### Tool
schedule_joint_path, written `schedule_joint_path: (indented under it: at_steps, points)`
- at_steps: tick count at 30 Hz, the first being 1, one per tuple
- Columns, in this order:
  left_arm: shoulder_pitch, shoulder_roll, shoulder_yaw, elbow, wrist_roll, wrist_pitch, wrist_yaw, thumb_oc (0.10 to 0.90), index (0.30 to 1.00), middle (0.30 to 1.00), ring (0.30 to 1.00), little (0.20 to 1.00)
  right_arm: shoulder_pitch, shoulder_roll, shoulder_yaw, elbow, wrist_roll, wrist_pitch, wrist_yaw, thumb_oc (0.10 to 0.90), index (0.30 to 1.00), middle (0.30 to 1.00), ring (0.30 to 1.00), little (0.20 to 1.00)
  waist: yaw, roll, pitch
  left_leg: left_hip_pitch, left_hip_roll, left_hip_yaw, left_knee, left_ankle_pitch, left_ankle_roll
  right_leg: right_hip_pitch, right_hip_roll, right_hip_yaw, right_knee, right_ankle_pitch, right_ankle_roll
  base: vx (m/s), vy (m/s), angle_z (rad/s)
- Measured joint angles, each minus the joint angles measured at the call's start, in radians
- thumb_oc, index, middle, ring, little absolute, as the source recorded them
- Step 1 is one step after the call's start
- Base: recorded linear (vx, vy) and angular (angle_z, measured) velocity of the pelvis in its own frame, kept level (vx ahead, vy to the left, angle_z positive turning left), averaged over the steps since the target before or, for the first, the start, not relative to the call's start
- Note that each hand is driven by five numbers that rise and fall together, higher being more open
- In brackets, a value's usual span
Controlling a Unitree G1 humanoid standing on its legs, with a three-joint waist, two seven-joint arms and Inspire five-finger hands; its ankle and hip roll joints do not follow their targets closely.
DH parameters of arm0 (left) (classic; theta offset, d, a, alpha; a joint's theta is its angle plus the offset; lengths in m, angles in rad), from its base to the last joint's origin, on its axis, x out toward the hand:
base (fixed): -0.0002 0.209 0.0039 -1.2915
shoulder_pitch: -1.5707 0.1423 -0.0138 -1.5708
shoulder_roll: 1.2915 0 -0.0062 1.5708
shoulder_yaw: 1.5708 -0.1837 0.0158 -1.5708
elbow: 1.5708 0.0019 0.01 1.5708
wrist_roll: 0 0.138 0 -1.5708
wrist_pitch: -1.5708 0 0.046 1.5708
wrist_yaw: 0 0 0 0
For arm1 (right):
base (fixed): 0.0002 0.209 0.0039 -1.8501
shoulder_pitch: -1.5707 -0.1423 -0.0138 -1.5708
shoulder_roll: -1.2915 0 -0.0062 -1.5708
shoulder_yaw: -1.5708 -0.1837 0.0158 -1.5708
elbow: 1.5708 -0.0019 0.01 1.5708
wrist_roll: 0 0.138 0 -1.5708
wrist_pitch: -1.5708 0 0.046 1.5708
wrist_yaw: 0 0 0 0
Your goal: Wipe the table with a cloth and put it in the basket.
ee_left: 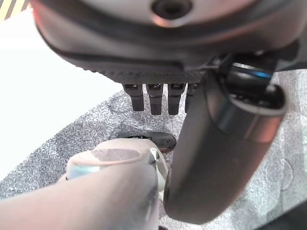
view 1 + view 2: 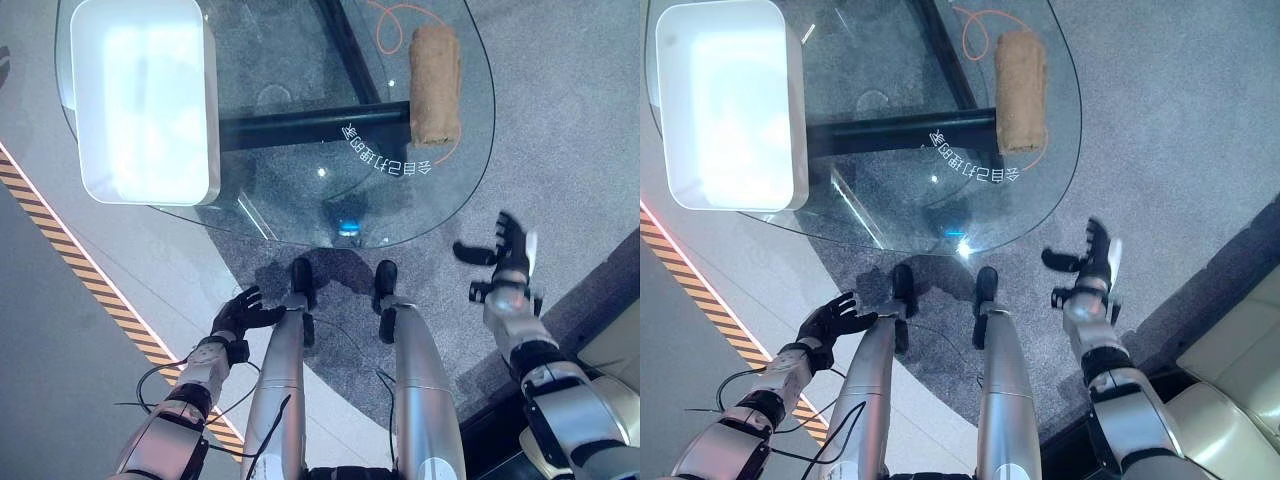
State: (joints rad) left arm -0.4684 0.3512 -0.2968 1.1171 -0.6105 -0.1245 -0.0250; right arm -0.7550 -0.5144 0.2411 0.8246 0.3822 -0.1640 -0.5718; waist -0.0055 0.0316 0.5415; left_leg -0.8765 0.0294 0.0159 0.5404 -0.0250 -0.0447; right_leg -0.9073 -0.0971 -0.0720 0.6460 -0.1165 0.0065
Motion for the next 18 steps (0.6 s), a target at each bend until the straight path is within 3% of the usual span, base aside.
schedule_joint_path:
  at_steps: [4,11,18]
  points:
    - [0.0,-0.001,-0.007,0.005,-0.007,-0.009,0.005,0.8,0.9,0.9,0.9,0.9,-0.103,0.0,0.005,-0.06,0.014,-0.012,-0.086,0.8,0.9,0.9,0.9,0.9,0.003,0.0,0.0,-0.003,0.0,0.001,-0.004,-0.003,-0.004,-0.006,-0.001,0.0,-0.003,0.0,0.001,0.0,0.0,0.0]
    - [-0.001,-0.002,-0.008,0.005,-0.007,-0.016,0.008,0.8,0.9,0.9,0.9,0.9,-0.158,0.006,0.057,-0.146,0.012,-0.007,-0.129,0.8,0.9,0.9,0.9,0.9,0.003,0.0,0.0,-0.002,-0.002,0.005,-0.031,0.007,-0.006,-0.014,-0.002,0.002,-0.013,0.005,0.001,0.0,0.004,0.0]
    - [-0.001,-0.009,-0.007,0.005,-0.007,-0.017,0.008,0.8,0.9,0.9,0.9,0.9,-0.189,0.028,0.096,-0.17,0.014,0.063,-0.129,0.8,0.9,0.9,0.9,0.9,0.015,0.001,0.0,0.009,-0.002,0.01,-0.034,0.008,-0.007,-0.008,-0.003,0.002,-0.005,0.006,0.0,0.0,0.0,0.0]
